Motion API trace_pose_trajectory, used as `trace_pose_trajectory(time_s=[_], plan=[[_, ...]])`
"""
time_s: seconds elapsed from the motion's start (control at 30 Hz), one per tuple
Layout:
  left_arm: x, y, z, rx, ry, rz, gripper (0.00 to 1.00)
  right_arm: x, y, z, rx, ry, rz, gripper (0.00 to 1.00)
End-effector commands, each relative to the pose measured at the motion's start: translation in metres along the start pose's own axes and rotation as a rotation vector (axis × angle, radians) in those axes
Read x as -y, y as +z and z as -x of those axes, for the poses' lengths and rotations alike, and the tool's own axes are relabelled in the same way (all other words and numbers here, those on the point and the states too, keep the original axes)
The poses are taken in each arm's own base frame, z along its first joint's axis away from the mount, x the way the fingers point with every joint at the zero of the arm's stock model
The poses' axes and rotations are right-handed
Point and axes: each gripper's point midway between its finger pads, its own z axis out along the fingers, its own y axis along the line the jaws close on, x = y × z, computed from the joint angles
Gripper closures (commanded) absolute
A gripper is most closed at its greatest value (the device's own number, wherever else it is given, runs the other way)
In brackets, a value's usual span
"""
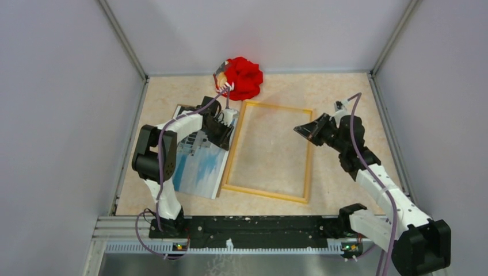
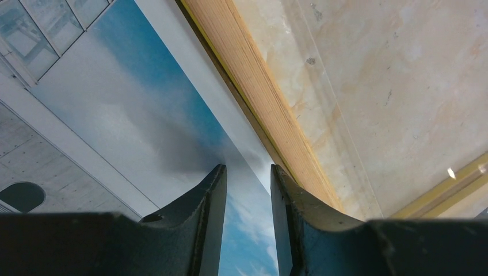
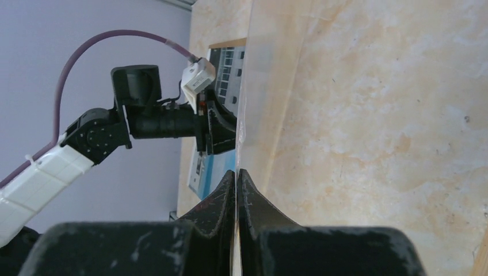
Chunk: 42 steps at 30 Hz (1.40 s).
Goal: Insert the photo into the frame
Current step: Place the photo frame item in the photo frame.
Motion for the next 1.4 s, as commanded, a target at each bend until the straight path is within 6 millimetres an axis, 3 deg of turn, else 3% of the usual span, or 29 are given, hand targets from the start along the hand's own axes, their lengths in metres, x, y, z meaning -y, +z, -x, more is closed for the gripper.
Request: trace_pose_trajectory(time_s=[0.0,0.2,0.4,0.9,1.37], plan=[[0.005,-0.002,0.016,0.042,0.007,-0.021,0.59,-0.054,-0.005,0.019,0.063,-0.036,0.163,1.00],[0.006,-0.002,0.012,0.036,0.006,-0.021,0.60,-0.069,0.003,0.015,0.055,-0.063,0.188,1.00],[0.005,-0.002,0.010,0.034,0.007,-0.018,0.60,-0.069,0.009,0.012,0.048,-0.054,0.191,1.00],[0.008,-0.002,0.008,0.037,0.007,-0.029,0.61,-0.030,0.021,0.010,0.106,-0.011,0.081,1.00],[0.010,0.001,0.004,0.030,0.006,-0.040,0.62,-0.027,0.024,0.005,0.103,0.014,0.101,1.00]])
